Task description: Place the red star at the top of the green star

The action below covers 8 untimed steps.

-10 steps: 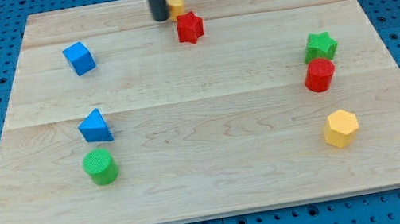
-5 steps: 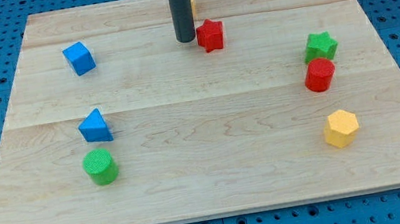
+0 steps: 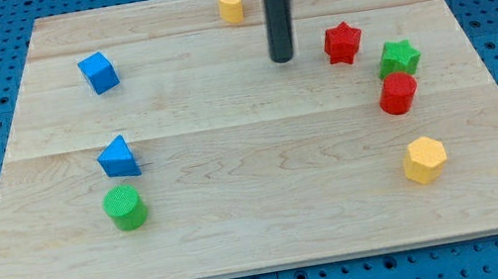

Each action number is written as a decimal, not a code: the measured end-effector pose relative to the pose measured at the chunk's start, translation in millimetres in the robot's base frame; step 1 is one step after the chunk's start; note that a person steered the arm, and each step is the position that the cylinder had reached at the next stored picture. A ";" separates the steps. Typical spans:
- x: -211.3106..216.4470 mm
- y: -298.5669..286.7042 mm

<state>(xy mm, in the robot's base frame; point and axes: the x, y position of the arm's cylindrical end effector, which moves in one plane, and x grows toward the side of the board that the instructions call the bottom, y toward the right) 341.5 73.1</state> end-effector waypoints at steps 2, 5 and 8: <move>-22.1 65.5; 8.5 51.5; -2.6 88.5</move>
<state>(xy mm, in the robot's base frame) 339.0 161.6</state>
